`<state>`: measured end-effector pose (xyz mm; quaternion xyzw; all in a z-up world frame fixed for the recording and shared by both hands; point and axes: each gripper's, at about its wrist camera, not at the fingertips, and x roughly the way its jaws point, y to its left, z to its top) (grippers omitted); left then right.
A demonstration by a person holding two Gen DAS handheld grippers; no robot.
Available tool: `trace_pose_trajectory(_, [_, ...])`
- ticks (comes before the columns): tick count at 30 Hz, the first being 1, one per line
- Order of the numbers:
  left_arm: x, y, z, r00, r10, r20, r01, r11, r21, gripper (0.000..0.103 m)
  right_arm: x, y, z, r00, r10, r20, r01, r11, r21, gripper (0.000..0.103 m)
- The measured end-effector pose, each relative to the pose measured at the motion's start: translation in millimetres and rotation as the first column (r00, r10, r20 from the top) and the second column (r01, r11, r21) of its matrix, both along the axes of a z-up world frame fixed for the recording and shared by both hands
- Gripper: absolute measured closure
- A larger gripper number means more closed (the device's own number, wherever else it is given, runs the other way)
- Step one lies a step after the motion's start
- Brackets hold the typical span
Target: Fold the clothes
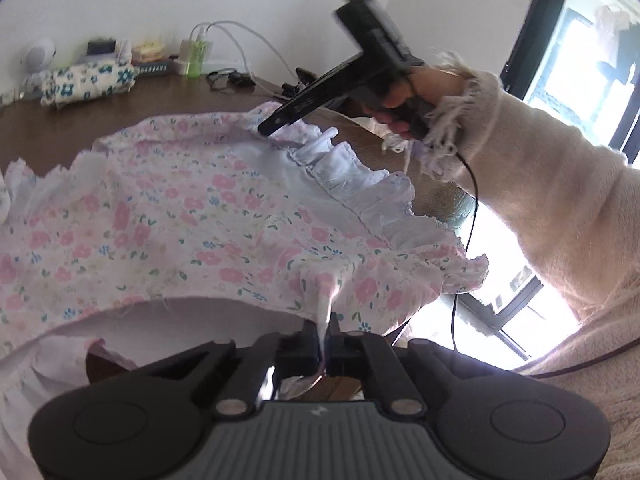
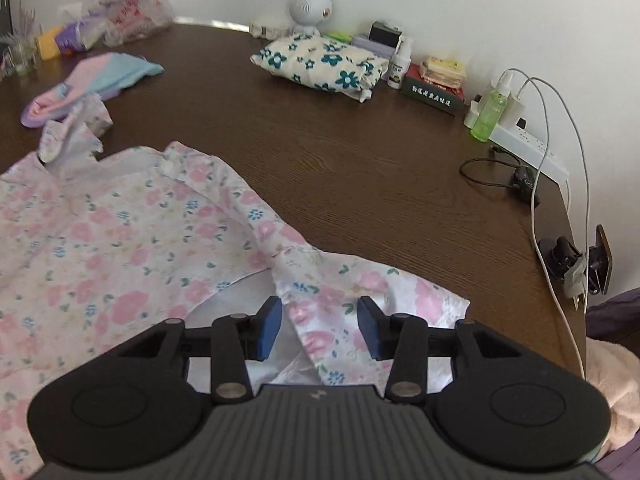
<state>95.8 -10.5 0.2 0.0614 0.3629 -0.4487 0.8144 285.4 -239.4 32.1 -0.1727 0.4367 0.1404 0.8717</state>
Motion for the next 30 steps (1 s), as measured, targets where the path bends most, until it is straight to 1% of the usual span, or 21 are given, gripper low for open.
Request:
trace_pose_trajectory(1, [-5.7,0.9,2.2,0.999,-0.023,0.035,0.023,1.0,0.012,0.101,8.5,1.1,-6.0,1.0,-0.014,-0.007,0.014,1.0,-0.016,0.093])
trace_pose_trajectory(3, [-14.3,-0.8,2.8,0.995,-0.062,0.072,0.059,0.997,0.051,0.101,24.1,-0.5,-13.7,0.998,-0.061,-0.002,0.061,0.998,-0.028,0.094])
trace_pose_trajectory(5, [-18.2,-5.2,-1.4,0.993,-0.082,0.084,0.074,0.993,0.097,0.101,36.3,-6.8,-18.6,0.994,-0.11,0.007,0.11,0.994,-0.017,0.094])
trace_pose_trajectory(6, [-18.5,-6.6,-3.3,0.993,-0.084,0.081,0.075,0.991,0.113,0.099,40.0,-10.3,-19.5,0.991,-0.133,0.002,0.133,0.991,0.0,0.094])
trace_pose_trajectory(7, [-17.9,-6.7,-4.2,0.994,-0.08,0.073,0.071,0.991,0.117,0.095,42.7,-13.8,-19.3,0.988,-0.154,-0.007,0.154,0.988,0.019,0.094])
trace_pose_trajectory(8, [-16.7,-5.5,-4.3,0.996,-0.069,0.063,0.062,0.992,0.113,0.091,42.7,-17.5,-17.6,0.985,-0.171,-0.016,0.172,0.984,0.043,0.09])
trace_pose_trajectory(9, [-15.5,-4.2,-4.5,0.997,-0.059,0.052,0.053,0.993,0.109,0.079,39.7,-21.5,-14.3,0.982,-0.185,-0.024,0.186,0.98,0.07,0.082])
trace_pose_trajectory(10, [-14.2,-1.0,-3.9,0.998,-0.045,0.044,0.04,0.995,0.096,0.063,33.5,-26.1,-9.8,0.981,-0.193,-0.031,0.195,0.976,0.101,0.067])
trace_pose_trajectory(11, [-13.1,4.2,-2.2,0.999,-0.03,0.038,0.027,0.997,0.078,0.059,23.6,-31.3,-4.2,0.981,-0.193,-0.035,0.196,0.971,0.136,0.062])
trace_pose_trajectory(12, [-12.1,9.6,-0.2,0.999,-0.018,0.033,0.016,0.998,0.064,0.057,13.8,-36.5,1.4,0.98,-0.193,-0.039,0.197,0.965,0.171,0.061])
trace_pose_trajectory(14, [-9.8,19.9,4.0,1.0,0.004,0.022,-0.005,0.999,0.039,0.057,-12.0,-43.9,9.8,0.981,-0.182,-0.06,0.191,0.957,0.218,0.061])
trace_pose_trajectory(15, [-8.1,24.3,6.2,1.0,0.013,0.013,-0.014,0.999,0.033,0.057,-26.8,-46.8,11.8,0.981,-0.179,-0.074,0.191,0.955,0.225,0.06])
trace_pose_trajectory(18, [-2.4,38.7,15.7,0.999,0.052,0.018,-0.052,0.998,0.024,0.056,-69.0,-52.3,8.5,0.98,-0.172,-0.099,0.19,0.959,0.213,0.058])
trace_pose_trajectory(20, [7.0,50.3,26.8,0.993,0.113,0.041,-0.113,0.993,0.015,0.056,-93.3,-54.7,2.4,0.98,-0.166,-0.109,0.186,0.96,0.208,0.058])
trace_pose_trajectory(23, [39.4,60.4,44.8,0.971,0.23,0.066,-0.232,0.972,0.024,0.056,-119.3,-55.1,-8.8,0.98,-0.166,-0.113,0.186,0.962,0.2,0.058])
trace_pose_trajectory(25, [68.1,60.0,52.0,0.956,0.283,0.074,-0.287,0.957,0.051,0.056,-127.5,-53.5,-14.8,0.98,-0.167,-0.105,0.184,0.965,0.185,0.058])
trace_pose_trajectory(27, [97.3,52.8,54.2,0.945,0.312,0.1,-0.321,0.942,0.093,0.056,-129.5,-53.1,-18.2,0.981,-0.17,-0.094,0.185,0.966,0.18,0.057])
trace_pose_trajectory(30, [137.9,33.4,46.2,0.933,0.321,0.161,-0.347,0.92,0.183,0.057,-132.5,-52.7,-23.3,0.982,-0.175,-0.076,0.186,0.967,0.172,0.055])
